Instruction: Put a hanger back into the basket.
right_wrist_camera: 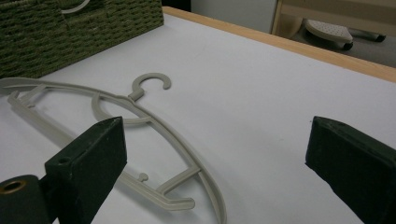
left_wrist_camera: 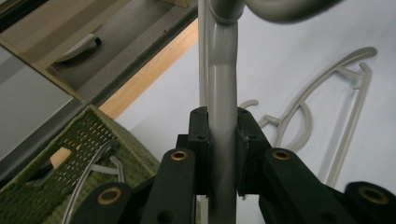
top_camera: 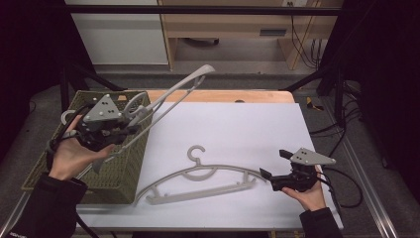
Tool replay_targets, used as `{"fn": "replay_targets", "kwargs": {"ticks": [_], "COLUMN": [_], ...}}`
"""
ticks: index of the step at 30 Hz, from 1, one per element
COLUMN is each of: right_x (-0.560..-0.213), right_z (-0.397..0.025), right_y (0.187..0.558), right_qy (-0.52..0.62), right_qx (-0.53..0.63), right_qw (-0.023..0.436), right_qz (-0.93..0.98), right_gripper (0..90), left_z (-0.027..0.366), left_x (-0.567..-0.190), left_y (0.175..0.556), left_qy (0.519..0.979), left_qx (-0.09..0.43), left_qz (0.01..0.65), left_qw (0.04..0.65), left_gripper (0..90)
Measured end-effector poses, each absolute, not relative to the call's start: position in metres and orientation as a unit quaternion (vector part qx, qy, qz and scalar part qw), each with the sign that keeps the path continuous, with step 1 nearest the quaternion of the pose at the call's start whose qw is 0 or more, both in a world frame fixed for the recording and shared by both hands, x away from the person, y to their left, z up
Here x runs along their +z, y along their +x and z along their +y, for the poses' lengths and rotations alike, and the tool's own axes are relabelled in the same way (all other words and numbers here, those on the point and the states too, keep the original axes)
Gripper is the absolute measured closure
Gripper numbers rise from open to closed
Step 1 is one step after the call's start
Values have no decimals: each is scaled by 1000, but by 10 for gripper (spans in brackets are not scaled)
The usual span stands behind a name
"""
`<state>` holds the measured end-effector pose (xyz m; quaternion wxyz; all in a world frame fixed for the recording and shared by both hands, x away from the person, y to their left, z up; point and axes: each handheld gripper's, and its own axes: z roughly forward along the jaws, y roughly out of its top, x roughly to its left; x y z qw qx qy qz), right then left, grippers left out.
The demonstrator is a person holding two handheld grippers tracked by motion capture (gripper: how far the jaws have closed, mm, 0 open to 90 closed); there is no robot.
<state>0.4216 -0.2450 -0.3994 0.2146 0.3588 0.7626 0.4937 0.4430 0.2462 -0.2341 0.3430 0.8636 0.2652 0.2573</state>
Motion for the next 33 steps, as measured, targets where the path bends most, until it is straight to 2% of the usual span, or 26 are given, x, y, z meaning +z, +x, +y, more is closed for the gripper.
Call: {"fn": "replay_targets", "kwargs": {"ticks": [18, 33], "right_x": [-402, -404], "right_z": [-245, -243], "right_y": [423, 424], "right_qy": [362, 365], "right_qx": [488, 483], "right_qw": [210, 207], "right_qz": [766, 769], "right_gripper": [53, 51], "left_z": [324, 367], "left_x": [-246, -276], "left_y": [469, 482], "left_qy": [847, 840], "left_qx": [263, 250], "left_qz": [338, 386], "left_qw": [316, 290], "left_gripper": [794, 793]}}
